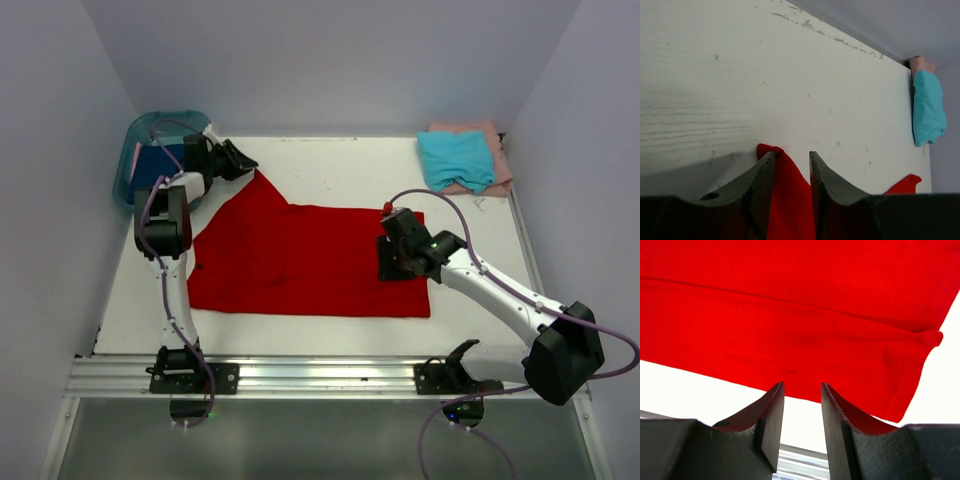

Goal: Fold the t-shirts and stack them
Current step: Grap the side of the flattened tshirt furthest away from the robot with both arms, then fold the other side of the tshirt into a rectangle

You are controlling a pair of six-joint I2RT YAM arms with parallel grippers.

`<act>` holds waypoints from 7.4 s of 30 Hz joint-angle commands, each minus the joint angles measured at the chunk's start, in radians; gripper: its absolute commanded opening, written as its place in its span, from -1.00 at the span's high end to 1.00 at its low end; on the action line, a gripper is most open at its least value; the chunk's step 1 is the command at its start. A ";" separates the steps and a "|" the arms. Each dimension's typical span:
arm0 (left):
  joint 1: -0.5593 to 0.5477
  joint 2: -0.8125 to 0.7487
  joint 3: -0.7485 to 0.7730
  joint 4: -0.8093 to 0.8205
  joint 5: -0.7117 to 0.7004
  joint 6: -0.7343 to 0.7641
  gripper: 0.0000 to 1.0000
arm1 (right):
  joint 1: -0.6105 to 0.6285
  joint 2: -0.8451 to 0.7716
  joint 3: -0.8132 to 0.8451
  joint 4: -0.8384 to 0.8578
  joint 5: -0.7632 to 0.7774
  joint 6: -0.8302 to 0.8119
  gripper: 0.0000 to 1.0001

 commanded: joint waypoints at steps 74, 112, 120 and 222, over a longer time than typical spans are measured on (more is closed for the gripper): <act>-0.136 -0.013 0.182 -0.328 -0.446 0.241 -0.07 | 0.005 -0.005 -0.023 -0.001 0.001 -0.005 0.24; -0.139 -0.283 -0.069 -0.046 -0.288 0.197 1.00 | 0.002 -0.057 -0.025 -0.012 0.285 0.074 0.35; -0.141 -0.493 -0.210 -0.142 -0.364 0.214 1.00 | -0.007 -0.064 0.029 -0.029 0.546 0.150 0.16; -0.185 -1.211 -0.870 -0.767 -0.879 0.204 1.00 | -0.336 0.060 -0.048 0.012 0.242 0.030 1.00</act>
